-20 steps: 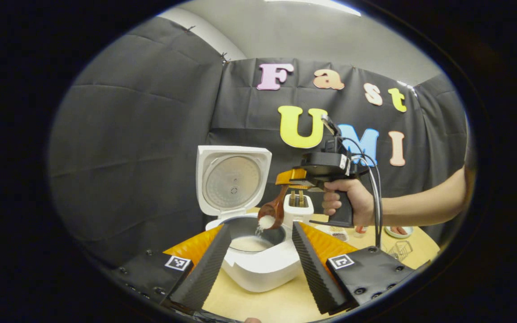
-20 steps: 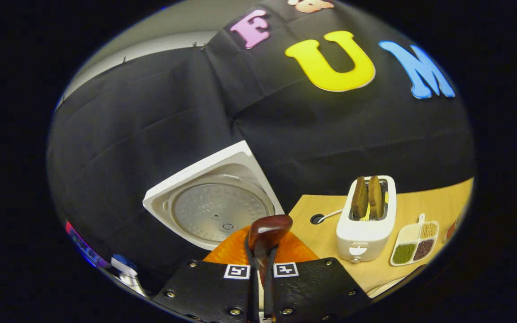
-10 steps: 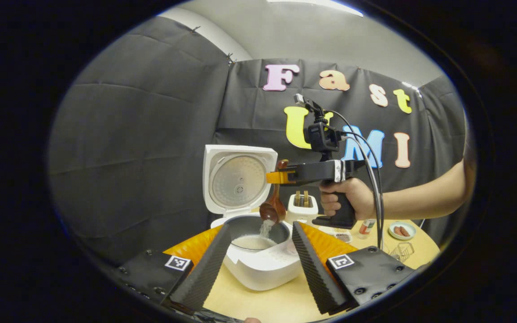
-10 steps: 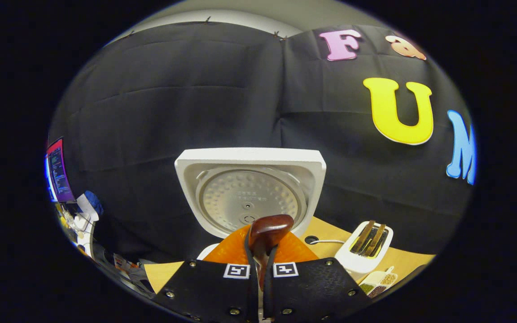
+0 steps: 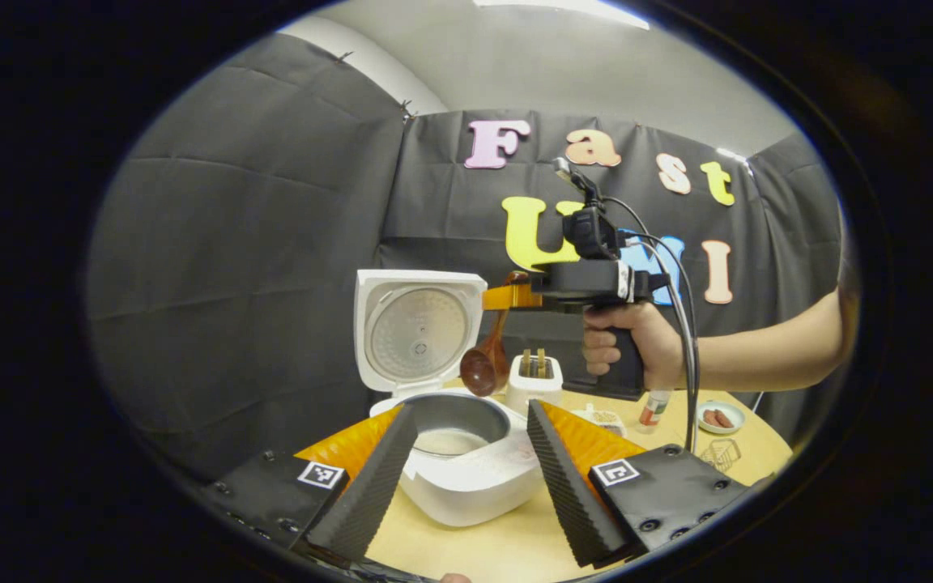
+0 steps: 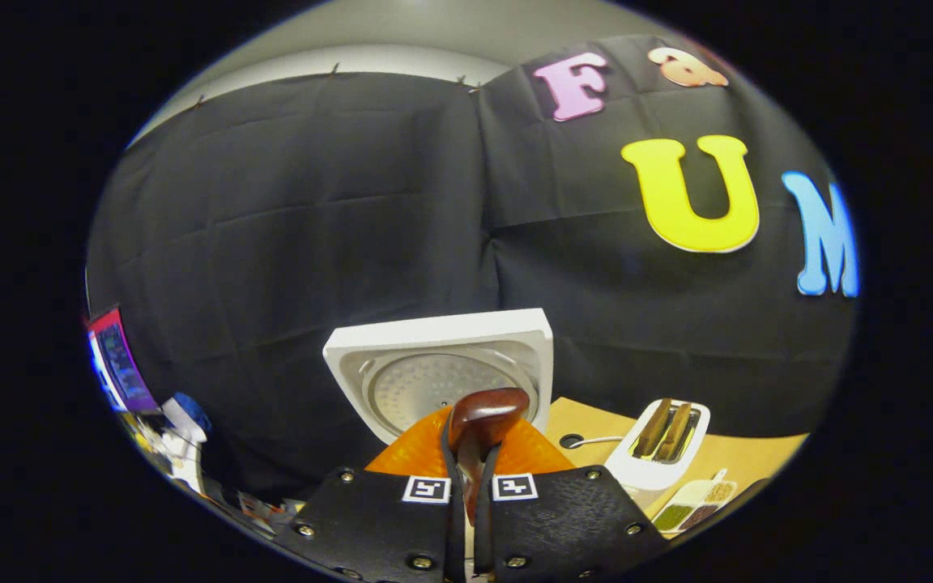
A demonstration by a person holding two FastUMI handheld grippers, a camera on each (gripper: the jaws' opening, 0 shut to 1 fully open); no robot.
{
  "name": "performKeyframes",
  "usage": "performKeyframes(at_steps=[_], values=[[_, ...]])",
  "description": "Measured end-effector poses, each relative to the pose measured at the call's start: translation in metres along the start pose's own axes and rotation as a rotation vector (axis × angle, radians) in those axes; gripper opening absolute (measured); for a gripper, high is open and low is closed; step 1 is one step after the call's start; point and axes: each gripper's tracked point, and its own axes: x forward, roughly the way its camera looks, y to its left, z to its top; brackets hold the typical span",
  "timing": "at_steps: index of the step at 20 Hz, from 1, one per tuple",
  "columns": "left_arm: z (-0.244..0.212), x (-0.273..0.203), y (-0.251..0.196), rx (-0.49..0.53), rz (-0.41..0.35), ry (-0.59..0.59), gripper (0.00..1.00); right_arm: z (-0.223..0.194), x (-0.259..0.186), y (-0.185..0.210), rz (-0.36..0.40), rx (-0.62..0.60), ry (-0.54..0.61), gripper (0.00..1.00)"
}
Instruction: Close the left gripper, press the button to open the rice cooker; take a wooden spoon from the chopstick holder with the right hand, scoop a spoonful of rice and pour it into the rice cooker, then put the wooden spoon back into the chopstick holder.
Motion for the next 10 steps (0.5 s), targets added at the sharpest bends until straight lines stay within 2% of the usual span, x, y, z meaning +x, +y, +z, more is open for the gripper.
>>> performKeyframes(at_steps=[7,10], values=[[0.011,0.003,-0.026,0.018,-0.056,-0.003,0.94,0.008,-0.035,-0.056,0.0,0.593,-0.018,0.05],[0.015,0.009,-0.04,0.036,-0.074,-0.003,0.94,0.001,-0.056,-0.09,-0.025,0.749,-0.047,0.05]])
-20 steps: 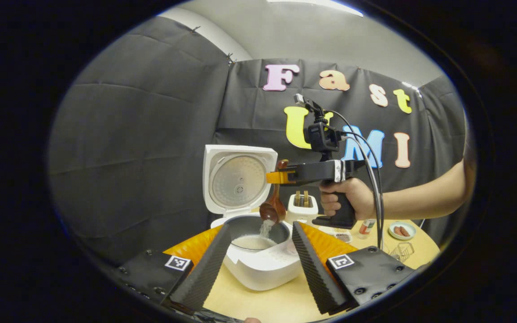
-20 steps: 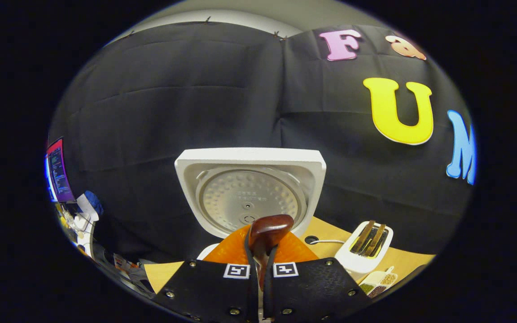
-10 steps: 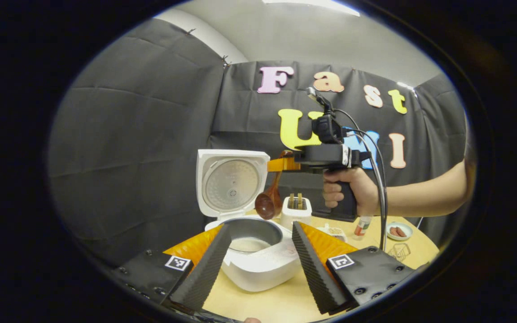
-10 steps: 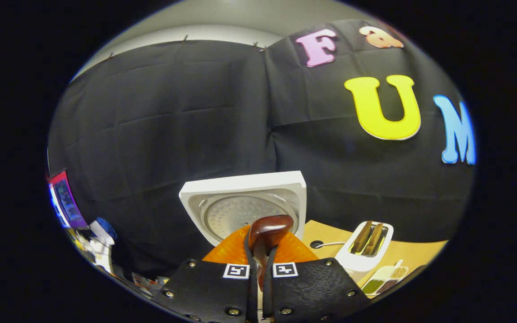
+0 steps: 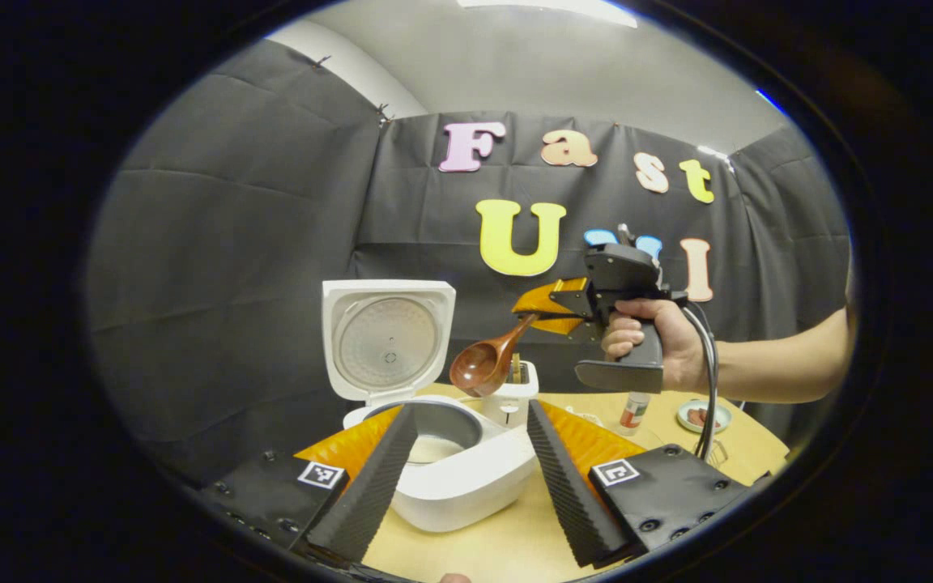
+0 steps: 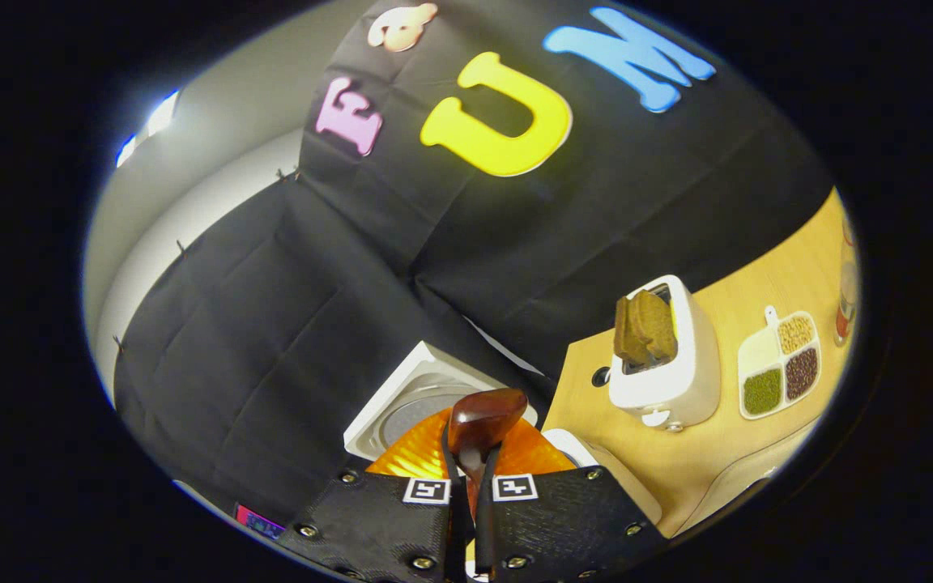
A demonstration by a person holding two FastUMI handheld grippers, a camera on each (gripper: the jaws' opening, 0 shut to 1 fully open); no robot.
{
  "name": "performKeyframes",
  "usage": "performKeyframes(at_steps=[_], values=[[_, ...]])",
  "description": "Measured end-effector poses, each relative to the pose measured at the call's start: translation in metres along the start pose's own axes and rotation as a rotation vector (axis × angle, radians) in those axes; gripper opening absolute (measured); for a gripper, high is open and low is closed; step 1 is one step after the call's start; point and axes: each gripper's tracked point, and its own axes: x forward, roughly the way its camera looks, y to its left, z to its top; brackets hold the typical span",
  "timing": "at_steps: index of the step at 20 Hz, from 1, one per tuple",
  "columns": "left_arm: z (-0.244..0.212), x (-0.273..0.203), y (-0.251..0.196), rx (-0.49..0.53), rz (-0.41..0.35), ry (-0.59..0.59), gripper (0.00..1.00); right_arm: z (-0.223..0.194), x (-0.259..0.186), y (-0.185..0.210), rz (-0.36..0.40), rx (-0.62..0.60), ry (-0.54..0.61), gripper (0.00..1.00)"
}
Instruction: Close the left gripper, press the button to open the rice cooker; take a wooden spoon from the chopstick holder with the right hand, scoop a spoonful of rice and pour it into the rice cooker, then put the wooden spoon back into the chopstick holder.
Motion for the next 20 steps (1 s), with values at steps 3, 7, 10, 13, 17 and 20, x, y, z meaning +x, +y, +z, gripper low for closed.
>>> performKeyframes(at_steps=[3,7,10,13,17,20], values=[[0.001,-0.004,-0.012,0.015,-0.023,0.006,0.95,0.009,-0.025,-0.035,-0.024,0.124,-0.009,0.05],[0.006,-0.003,-0.029,0.019,-0.054,0.007,0.94,0.028,-0.068,-0.065,-0.061,0.181,-0.069,0.05],[0.011,0.002,-0.052,-0.01,-0.109,0.008,0.95,0.041,-0.109,-0.077,-0.084,0.205,-0.116,0.05],[0.019,0.005,-0.066,-0.009,-0.125,0.0,0.94,0.051,-0.151,-0.093,-0.118,0.211,-0.156,0.05],[0.026,0.007,-0.09,-0.003,-0.15,-0.01,0.94,0.067,-0.202,-0.109,-0.159,0.214,-0.204,0.05],[0.026,0.014,-0.108,-0.015,-0.171,-0.006,0.95,0.078,-0.237,-0.123,-0.187,0.216,-0.24,0.05]])
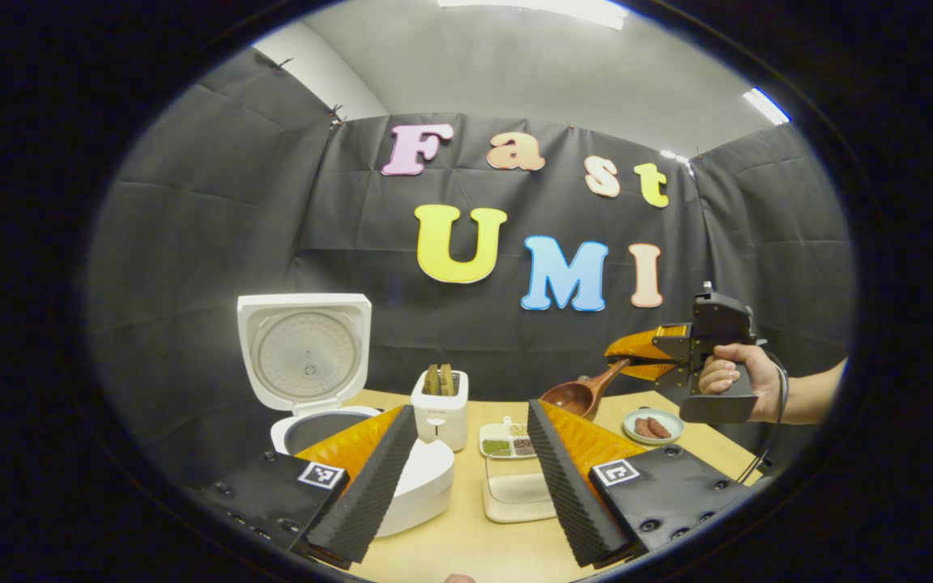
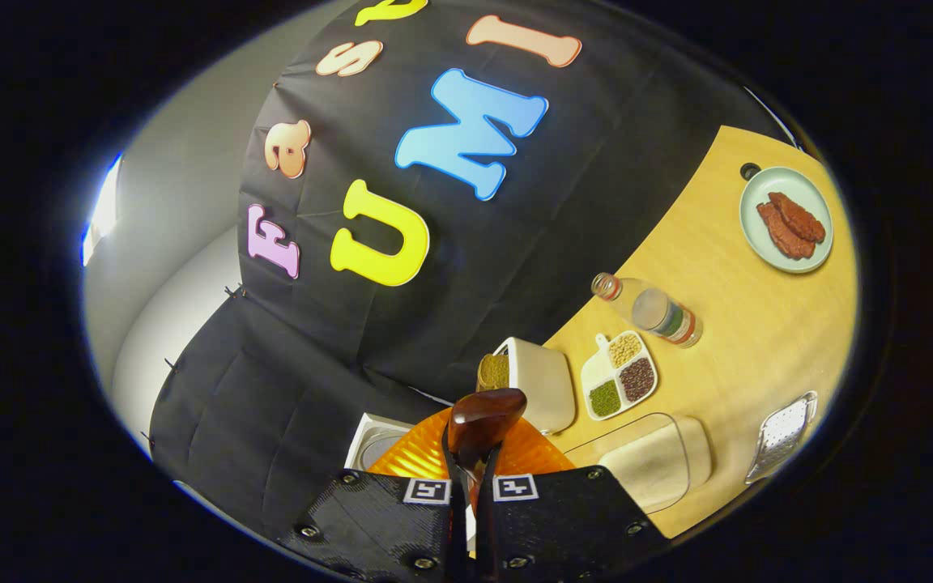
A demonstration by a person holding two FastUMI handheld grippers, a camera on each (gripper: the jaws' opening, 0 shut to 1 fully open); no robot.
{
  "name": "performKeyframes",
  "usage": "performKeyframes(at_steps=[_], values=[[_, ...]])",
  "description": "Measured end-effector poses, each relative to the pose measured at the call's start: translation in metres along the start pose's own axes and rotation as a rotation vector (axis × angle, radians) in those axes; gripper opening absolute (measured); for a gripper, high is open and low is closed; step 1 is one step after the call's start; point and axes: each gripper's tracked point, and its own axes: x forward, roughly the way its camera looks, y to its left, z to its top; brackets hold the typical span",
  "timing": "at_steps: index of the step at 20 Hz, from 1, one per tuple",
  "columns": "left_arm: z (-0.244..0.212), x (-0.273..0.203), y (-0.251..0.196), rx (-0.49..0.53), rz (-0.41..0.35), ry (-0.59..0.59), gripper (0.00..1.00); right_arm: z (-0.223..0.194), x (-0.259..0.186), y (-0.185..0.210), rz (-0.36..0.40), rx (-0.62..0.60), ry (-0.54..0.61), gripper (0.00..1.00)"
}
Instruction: Close the left gripper, press the button to open the rice cooker; take a wooden spoon from the chopstick holder with the right hand, scoop a spoonful of rice and pour it into the rice cooker, then put the wooden spoon back into the chopstick holder.
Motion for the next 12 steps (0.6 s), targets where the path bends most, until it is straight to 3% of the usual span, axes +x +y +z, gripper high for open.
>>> performKeyframes(at_steps=[12], values=[[0.005,0.018,-0.083,0.016,-0.071,-0.01,0.94,0.063,-0.093,-0.072,-0.101,0.004,-0.107,0.05]])
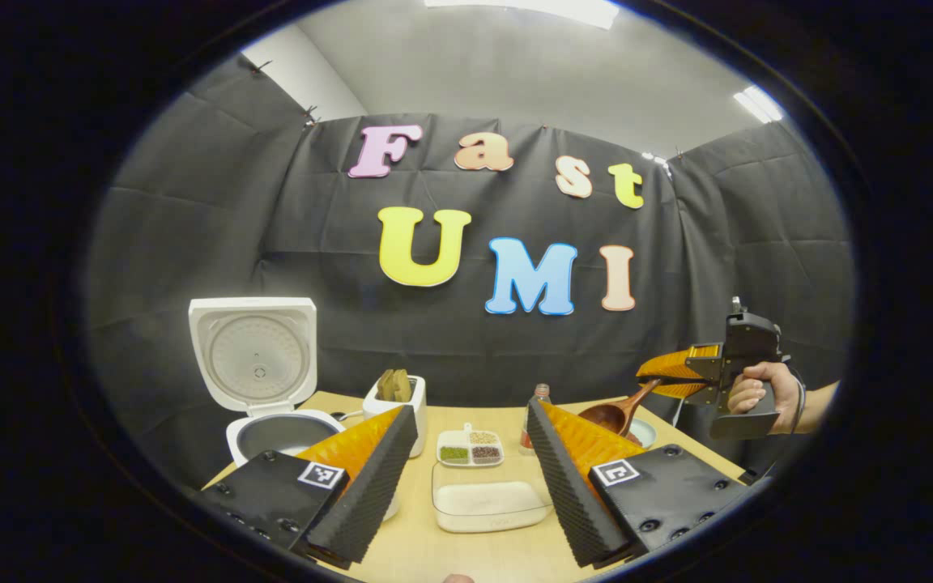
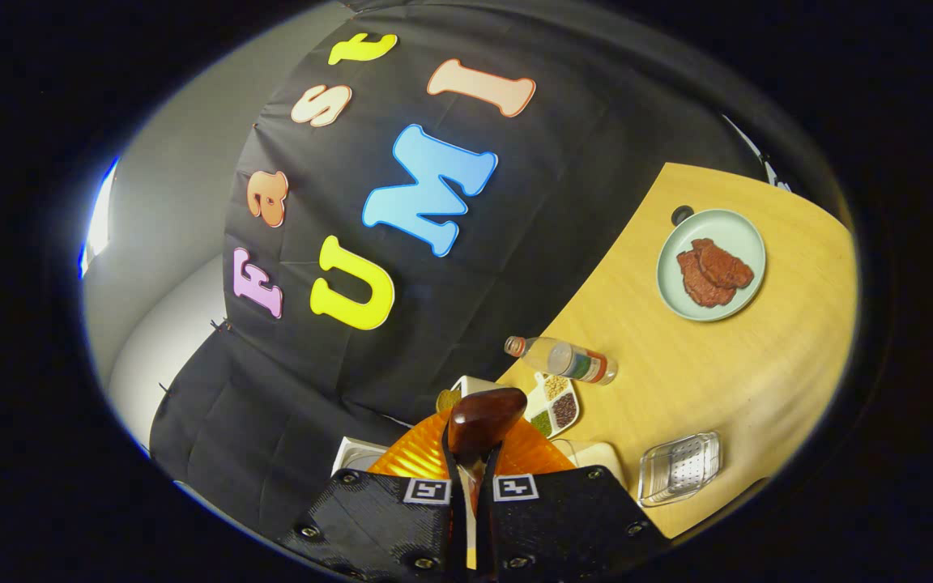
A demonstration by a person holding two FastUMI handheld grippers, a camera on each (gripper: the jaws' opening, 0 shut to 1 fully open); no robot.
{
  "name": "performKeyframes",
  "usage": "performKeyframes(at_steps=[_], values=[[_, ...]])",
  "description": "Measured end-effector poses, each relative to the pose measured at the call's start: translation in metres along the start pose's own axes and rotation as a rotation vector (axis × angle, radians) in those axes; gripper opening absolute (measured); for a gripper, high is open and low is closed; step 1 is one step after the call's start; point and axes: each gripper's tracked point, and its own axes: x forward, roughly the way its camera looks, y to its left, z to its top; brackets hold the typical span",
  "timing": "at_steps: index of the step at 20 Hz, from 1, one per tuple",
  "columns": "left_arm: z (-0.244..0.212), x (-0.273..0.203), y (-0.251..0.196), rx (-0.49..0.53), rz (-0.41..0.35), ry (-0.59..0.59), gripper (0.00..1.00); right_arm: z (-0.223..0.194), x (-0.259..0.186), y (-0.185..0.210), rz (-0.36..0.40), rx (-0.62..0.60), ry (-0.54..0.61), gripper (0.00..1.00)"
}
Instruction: Close the left gripper, press the button to open the rice cooker; take a wooden spoon from the chopstick holder with the right hand, scoop a spoonful of rice and pour it into the rice cooker, then put the wooden spoon back into the chopstick holder.
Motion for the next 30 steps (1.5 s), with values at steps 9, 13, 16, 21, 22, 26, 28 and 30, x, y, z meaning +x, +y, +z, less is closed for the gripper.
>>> performKeyframes(at_steps=[9,13,16,21,22,26,28,30], values=[[-0.001,0.004,-0.026,0.019,0.025,0.006,0.94,0.007,-0.022,-0.087,-0.222,-0.199,-0.031,0.05],[0.0,-0.002,-0.026,0.047,0.055,0.012,0.94,-0.008,-0.013,-0.11,-0.285,-0.252,-0.008,0.05],[0.003,-0.011,-0.025,0.049,0.067,0.002,0.95,-0.021,-0.004,-0.125,-0.31,-0.29,0.017,0.05],[-0.001,-0.021,-0.016,0.061,0.105,0.024,0.94,-0.04,0.013,-0.145,-0.347,-0.358,0.036,0.05],[-0.001,-0.022,-0.015,0.062,0.106,0.023,0.94,-0.045,0.015,-0.149,-0.352,-0.382,0.042,0.05],[0.001,-0.026,-0.016,0.066,0.115,0.024,0.94,-0.053,0.021,-0.154,-0.351,-0.475,0.049,0.05],[0.001,-0.027,-0.019,0.065,0.111,0.022,0.94,-0.061,0.019,-0.157,-0.347,-0.543,0.068,0.12],[0.001,-0.026,-0.02,0.064,0.106,0.018,0.94,-0.046,0.006,-0.153,-0.367,-0.618,0.036,0.51]])
